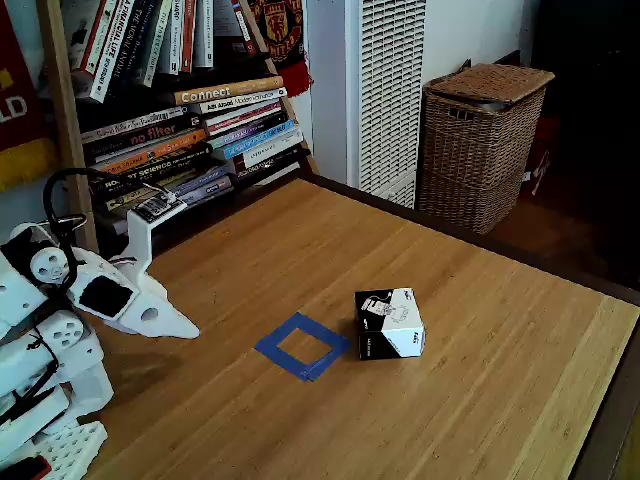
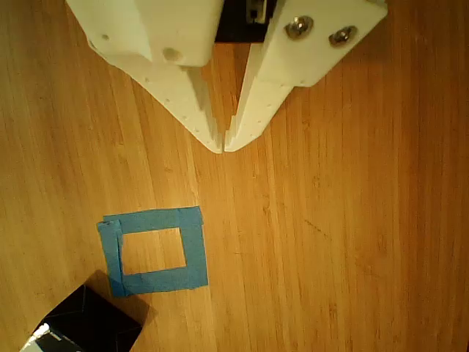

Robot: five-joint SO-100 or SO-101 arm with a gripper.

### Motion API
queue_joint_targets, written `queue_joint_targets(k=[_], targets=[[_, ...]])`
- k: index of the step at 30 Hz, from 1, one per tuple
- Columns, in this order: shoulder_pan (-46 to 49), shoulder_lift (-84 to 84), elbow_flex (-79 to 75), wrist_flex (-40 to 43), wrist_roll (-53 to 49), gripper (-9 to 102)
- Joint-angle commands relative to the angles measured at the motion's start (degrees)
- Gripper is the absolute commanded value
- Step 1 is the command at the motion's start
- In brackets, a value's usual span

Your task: Push the box on top of the target

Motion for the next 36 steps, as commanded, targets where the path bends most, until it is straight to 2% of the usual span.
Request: queue_joint_targets(k=[1, 36], targets=[[-0.2, 0.6, -0.2, 0.2, 0.4, 0], [-1.6, 0.6, -0.2, 0.2, -1.0, 0]])
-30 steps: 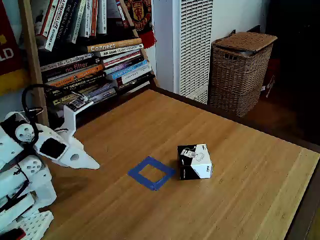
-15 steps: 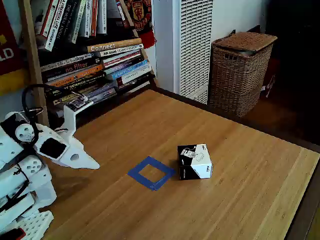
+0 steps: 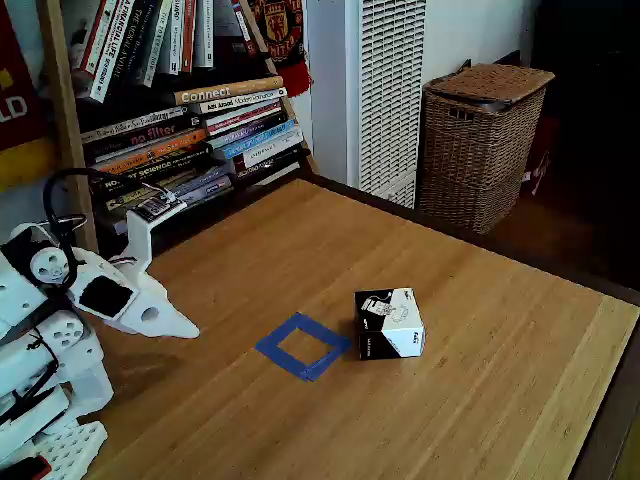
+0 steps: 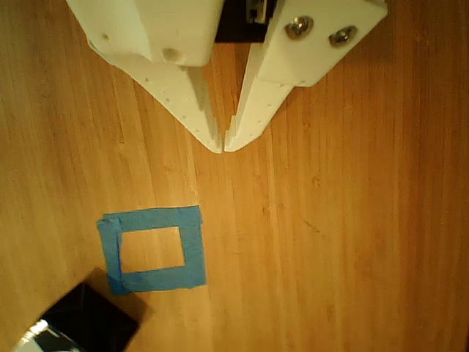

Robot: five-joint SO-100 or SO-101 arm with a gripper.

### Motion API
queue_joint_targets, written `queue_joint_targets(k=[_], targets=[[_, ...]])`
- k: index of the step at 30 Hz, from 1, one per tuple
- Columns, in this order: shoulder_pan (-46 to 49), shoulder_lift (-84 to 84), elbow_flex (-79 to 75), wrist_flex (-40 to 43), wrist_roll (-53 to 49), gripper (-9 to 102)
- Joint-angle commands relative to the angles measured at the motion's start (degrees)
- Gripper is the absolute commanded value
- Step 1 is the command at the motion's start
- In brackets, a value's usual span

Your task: Push the box on top of the target

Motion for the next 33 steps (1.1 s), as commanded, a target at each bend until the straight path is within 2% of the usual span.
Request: queue_joint_targets(k=[1, 20, 27, 33], targets=[[0.0, 0.6, -0.2, 0.2, -0.3, 0], [4.2, 0.6, 0.0, -2.9, 6.7, 0], [6.2, 0.6, -4.4, 0.4, 10.5, 0], [8.9, -12.7, -12.2, -1.8, 13.5, 0]])
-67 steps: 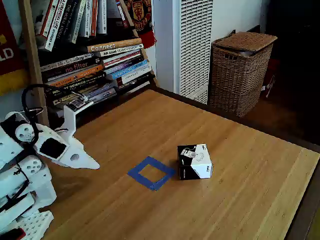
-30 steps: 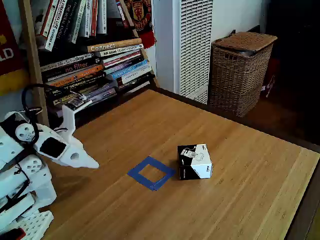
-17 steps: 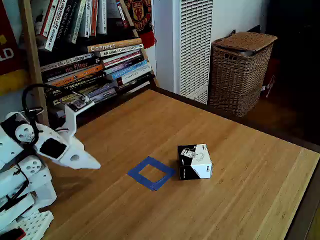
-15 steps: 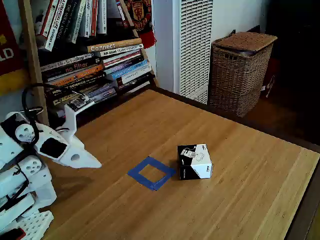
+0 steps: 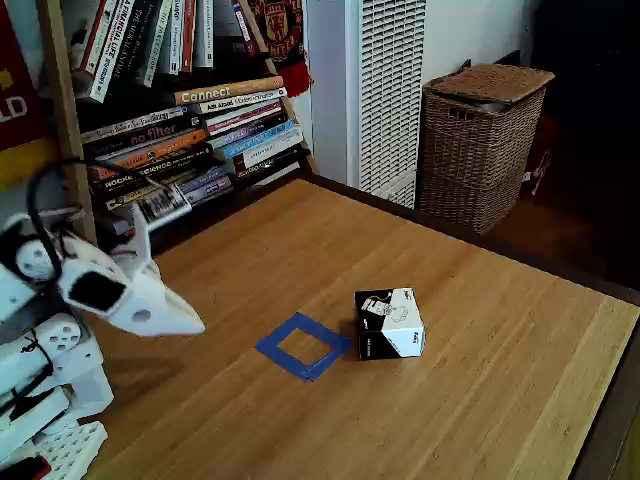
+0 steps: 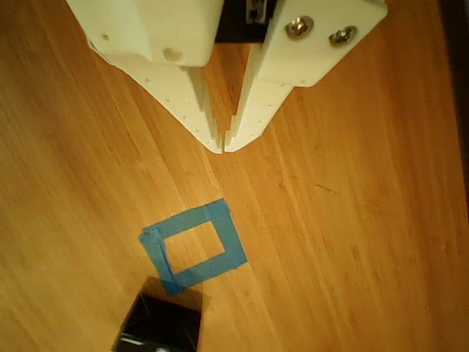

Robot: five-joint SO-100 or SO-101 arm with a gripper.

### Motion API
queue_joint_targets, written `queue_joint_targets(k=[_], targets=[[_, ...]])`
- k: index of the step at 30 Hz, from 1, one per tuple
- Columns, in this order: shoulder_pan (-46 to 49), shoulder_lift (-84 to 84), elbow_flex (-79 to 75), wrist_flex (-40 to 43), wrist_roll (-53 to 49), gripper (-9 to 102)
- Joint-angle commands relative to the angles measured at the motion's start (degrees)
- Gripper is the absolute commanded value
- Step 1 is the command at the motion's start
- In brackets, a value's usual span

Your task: Push the box on top of the target

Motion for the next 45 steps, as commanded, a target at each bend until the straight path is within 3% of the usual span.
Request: queue_joint_targets(k=[1, 7, 15, 23, 45], targets=[[1.4, -11.5, -7.4, -2.3, 2.4, 0], [2.0, -28.5, -19.1, -4.0, 5.4, 0], [0.6, -50.7, -32.0, -13.6, 11.8, 0], [2.1, -73.4, -48.5, -17.6, 14.7, 0], [8.0, -90.1, -68.3, -20.4, 20.0, 0]])
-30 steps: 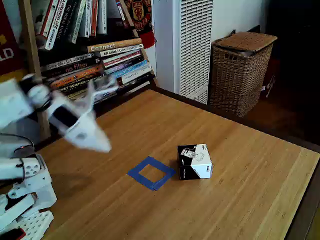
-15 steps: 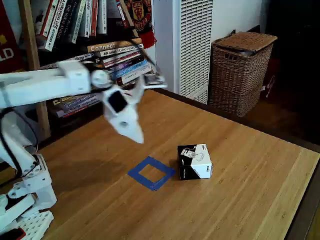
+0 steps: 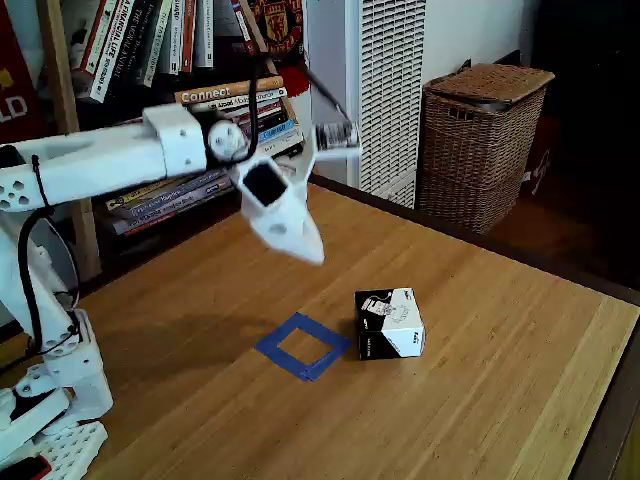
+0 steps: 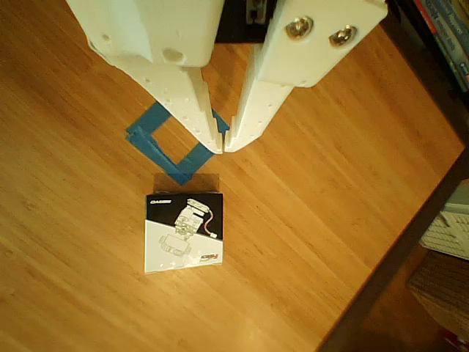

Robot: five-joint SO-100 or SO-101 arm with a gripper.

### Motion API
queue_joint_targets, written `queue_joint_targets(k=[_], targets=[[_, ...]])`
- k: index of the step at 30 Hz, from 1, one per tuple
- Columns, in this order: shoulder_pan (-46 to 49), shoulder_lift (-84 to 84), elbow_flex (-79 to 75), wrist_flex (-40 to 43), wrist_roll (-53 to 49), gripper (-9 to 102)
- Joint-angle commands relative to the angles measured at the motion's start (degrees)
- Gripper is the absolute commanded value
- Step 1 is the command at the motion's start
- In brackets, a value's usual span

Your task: Push the box on top of the target

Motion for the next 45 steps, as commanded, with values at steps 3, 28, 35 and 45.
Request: queue_joint_targets(k=[3, 28, 35, 45], targets=[[2.0, -2.2, -5.6, -2.2, -1.5, 0], [6.8, -22.1, -26.4, -7.3, -5.3, 0], [8.6, -26.9, -27.1, -11.5, -5.2, 0], [10.1, -31.1, -27.0, -17.4, -6.6, 0]])
